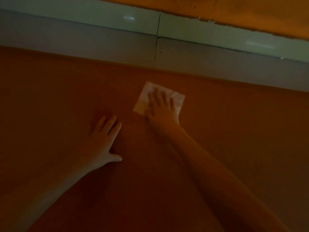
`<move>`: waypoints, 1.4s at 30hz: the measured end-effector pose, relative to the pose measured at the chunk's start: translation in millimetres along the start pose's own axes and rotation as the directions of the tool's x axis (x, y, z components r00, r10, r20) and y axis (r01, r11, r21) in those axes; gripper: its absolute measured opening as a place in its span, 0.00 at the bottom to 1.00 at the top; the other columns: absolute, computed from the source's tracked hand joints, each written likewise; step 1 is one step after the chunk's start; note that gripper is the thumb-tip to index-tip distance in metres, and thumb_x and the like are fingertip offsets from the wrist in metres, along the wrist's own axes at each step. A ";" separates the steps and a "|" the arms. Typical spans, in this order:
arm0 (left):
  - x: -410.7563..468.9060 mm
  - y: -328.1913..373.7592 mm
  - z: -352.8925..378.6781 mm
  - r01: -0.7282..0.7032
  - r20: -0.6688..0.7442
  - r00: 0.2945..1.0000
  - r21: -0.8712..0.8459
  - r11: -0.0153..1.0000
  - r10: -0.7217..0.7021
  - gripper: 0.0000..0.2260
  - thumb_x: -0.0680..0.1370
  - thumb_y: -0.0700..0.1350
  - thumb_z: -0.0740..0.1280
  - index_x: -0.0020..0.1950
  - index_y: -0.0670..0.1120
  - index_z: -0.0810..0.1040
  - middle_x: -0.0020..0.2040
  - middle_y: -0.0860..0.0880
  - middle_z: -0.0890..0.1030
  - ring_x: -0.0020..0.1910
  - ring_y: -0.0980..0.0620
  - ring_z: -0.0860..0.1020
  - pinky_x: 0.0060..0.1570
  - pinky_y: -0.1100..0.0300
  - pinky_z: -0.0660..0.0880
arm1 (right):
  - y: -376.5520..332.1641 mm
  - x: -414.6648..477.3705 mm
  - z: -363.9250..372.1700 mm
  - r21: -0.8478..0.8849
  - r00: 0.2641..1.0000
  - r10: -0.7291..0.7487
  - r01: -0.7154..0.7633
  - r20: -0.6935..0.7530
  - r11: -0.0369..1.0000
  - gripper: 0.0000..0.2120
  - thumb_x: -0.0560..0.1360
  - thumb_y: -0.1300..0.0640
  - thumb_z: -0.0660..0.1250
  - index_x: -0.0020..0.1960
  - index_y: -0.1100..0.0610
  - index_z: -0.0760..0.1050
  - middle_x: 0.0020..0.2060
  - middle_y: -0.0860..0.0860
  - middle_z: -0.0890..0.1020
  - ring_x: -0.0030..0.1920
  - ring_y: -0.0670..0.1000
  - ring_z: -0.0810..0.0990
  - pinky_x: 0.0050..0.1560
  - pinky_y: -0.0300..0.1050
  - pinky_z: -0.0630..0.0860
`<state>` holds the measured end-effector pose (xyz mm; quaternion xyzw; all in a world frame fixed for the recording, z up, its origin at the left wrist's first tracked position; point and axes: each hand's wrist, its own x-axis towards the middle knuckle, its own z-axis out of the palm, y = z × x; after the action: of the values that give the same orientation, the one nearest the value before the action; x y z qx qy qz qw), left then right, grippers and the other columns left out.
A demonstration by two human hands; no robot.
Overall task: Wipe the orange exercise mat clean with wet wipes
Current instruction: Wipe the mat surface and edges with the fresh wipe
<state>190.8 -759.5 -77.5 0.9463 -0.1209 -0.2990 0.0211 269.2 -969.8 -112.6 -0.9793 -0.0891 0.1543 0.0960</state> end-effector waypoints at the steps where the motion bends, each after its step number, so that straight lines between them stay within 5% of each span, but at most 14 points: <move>1: 1.2 0.8 -0.9 0.009 0.010 1.000 0.018 1.000 -0.009 0.49 0.72 0.67 0.66 0.78 0.52 0.35 0.75 0.53 0.29 0.76 0.47 0.33 0.74 0.40 0.44 | -7.7 -11.3 4.9 -0.008 0.995 -0.100 0.100 0.008 0.995 0.27 0.83 0.45 0.45 0.78 0.49 0.40 0.77 0.51 0.38 0.76 0.55 0.35 0.75 0.58 0.36; 5: 1.5 3.4 -1.6 0.019 0.022 1.000 0.032 0.999 -0.020 0.49 0.71 0.66 0.66 0.78 0.52 0.36 0.76 0.52 0.31 0.76 0.46 0.33 0.75 0.41 0.45 | 15.6 -8.9 -1.5 -0.041 0.958 -0.283 0.285 0.048 0.958 0.27 0.83 0.45 0.47 0.78 0.46 0.41 0.78 0.49 0.40 0.77 0.53 0.37 0.74 0.56 0.36; 10: -0.9 7.3 -3.3 0.029 0.017 0.999 -0.011 1.000 -0.029 0.49 0.72 0.63 0.69 0.78 0.51 0.37 0.77 0.52 0.31 0.76 0.46 0.34 0.74 0.41 0.46 | 51.0 53.1 -31.7 -0.006 0.981 0.195 -0.195 0.001 0.981 0.29 0.83 0.48 0.48 0.79 0.51 0.40 0.78 0.54 0.39 0.77 0.58 0.39 0.75 0.62 0.43; 12: -0.6 7.8 -3.5 0.027 0.011 1.000 -0.004 1.000 -0.027 0.49 0.71 0.63 0.69 0.78 0.51 0.38 0.77 0.51 0.32 0.76 0.46 0.34 0.74 0.41 0.46 | 34.9 60.7 -33.7 0.010 0.967 0.253 -0.254 0.031 0.967 0.30 0.83 0.47 0.49 0.78 0.52 0.38 0.77 0.54 0.37 0.76 0.59 0.37 0.74 0.63 0.40; 16: 1.7 4.7 -0.9 0.026 -0.001 1.000 0.023 0.999 -0.026 0.49 0.71 0.65 0.68 0.79 0.51 0.39 0.77 0.51 0.33 0.77 0.46 0.36 0.75 0.41 0.49 | -9.6 52.6 -19.5 -0.053 0.993 -0.119 0.120 0.023 0.991 0.27 0.83 0.46 0.45 0.79 0.50 0.40 0.78 0.53 0.40 0.77 0.57 0.37 0.75 0.61 0.39; 19: 1.0 2.7 -0.4 0.022 -0.008 1.000 0.025 0.999 -0.022 0.49 0.71 0.66 0.67 0.79 0.52 0.39 0.77 0.52 0.34 0.77 0.46 0.36 0.75 0.41 0.49 | 14.6 50.3 -20.3 -0.050 0.978 -0.206 0.207 0.026 0.977 0.27 0.83 0.45 0.47 0.79 0.49 0.42 0.78 0.51 0.42 0.77 0.54 0.39 0.75 0.57 0.39; 26: 0.4 1.2 1.1 0.018 -0.051 0.999 0.005 1.000 -0.018 0.49 0.70 0.66 0.68 0.79 0.53 0.40 0.78 0.52 0.35 0.77 0.47 0.37 0.75 0.43 0.48 | 104.3 23.7 -32.9 0.052 0.941 0.337 -0.336 -0.006 0.940 0.27 0.83 0.45 0.43 0.79 0.50 0.39 0.78 0.53 0.39 0.77 0.56 0.38 0.75 0.58 0.39; 28: 0.7 -0.6 2.9 0.014 -0.068 0.998 0.008 1.000 -0.013 0.50 0.69 0.66 0.69 0.79 0.53 0.41 0.78 0.51 0.37 0.77 0.47 0.38 0.75 0.42 0.49 | 82.6 12.1 -23.7 -0.029 0.970 0.243 -0.243 0.000 0.970 0.28 0.83 0.47 0.45 0.79 0.53 0.40 0.78 0.55 0.41 0.77 0.58 0.39 0.75 0.60 0.40; 30: 2.2 -1.1 4.7 0.009 -0.083 0.996 -0.012 1.000 -0.010 0.50 0.69 0.65 0.70 0.79 0.52 0.43 0.79 0.51 0.38 0.77 0.46 0.40 0.74 0.41 0.49 | 56.5 -15.4 -3.9 -0.083 1.000 -0.017 0.018 0.015 0.996 0.28 0.82 0.48 0.46 0.79 0.53 0.42 0.78 0.55 0.43 0.77 0.58 0.40 0.74 0.62 0.43; 33: 2.6 -1.8 6.6 -0.004 -0.095 0.995 -0.014 1.000 0.003 0.50 0.68 0.65 0.70 0.79 0.50 0.44 0.79 0.49 0.40 0.78 0.44 0.41 0.74 0.41 0.47 | 39.3 -85.0 20.8 -0.080 0.934 -0.344 0.352 0.097 0.932 0.27 0.82 0.45 0.41 0.78 0.49 0.40 0.78 0.52 0.42 0.76 0.54 0.35 0.75 0.59 0.37; 35: 1.8 -4.0 8.0 -0.017 -0.098 0.995 -0.029 0.999 0.014 0.50 0.69 0.65 0.69 0.79 0.50 0.43 0.79 0.50 0.40 0.78 0.45 0.40 0.74 0.41 0.46 | 55.5 -107.0 24.9 -0.085 0.919 -0.375 0.385 0.119 0.919 0.26 0.80 0.42 0.39 0.76 0.46 0.38 0.77 0.49 0.39 0.76 0.52 0.34 0.75 0.56 0.35; 39: -1.9 -3.5 9.0 -0.003 -0.068 0.998 -0.058 0.998 -0.001 0.48 0.71 0.64 0.68 0.79 0.50 0.42 0.78 0.51 0.38 0.77 0.46 0.38 0.74 0.41 0.46 | 96.1 -105.8 15.2 -0.039 1.000 0.015 -0.016 -0.008 0.999 0.27 0.80 0.41 0.39 0.76 0.44 0.38 0.76 0.48 0.37 0.76 0.52 0.37 0.76 0.58 0.42; 42: -4.4 -3.5 10.6 -0.006 -0.073 0.997 -0.077 0.997 0.000 0.46 0.71 0.63 0.68 0.79 0.50 0.45 0.78 0.51 0.39 0.77 0.46 0.39 0.75 0.41 0.47 | 86.3 -104.6 14.8 0.048 0.954 0.298 -0.297 -0.019 0.954 0.26 0.83 0.46 0.42 0.78 0.48 0.37 0.76 0.51 0.35 0.76 0.53 0.34 0.75 0.56 0.36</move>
<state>182.1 -754.7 -84.2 0.9549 -0.1098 -0.2686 0.0624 179.0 -1072.2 -115.2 -0.9811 0.0640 0.1559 0.0947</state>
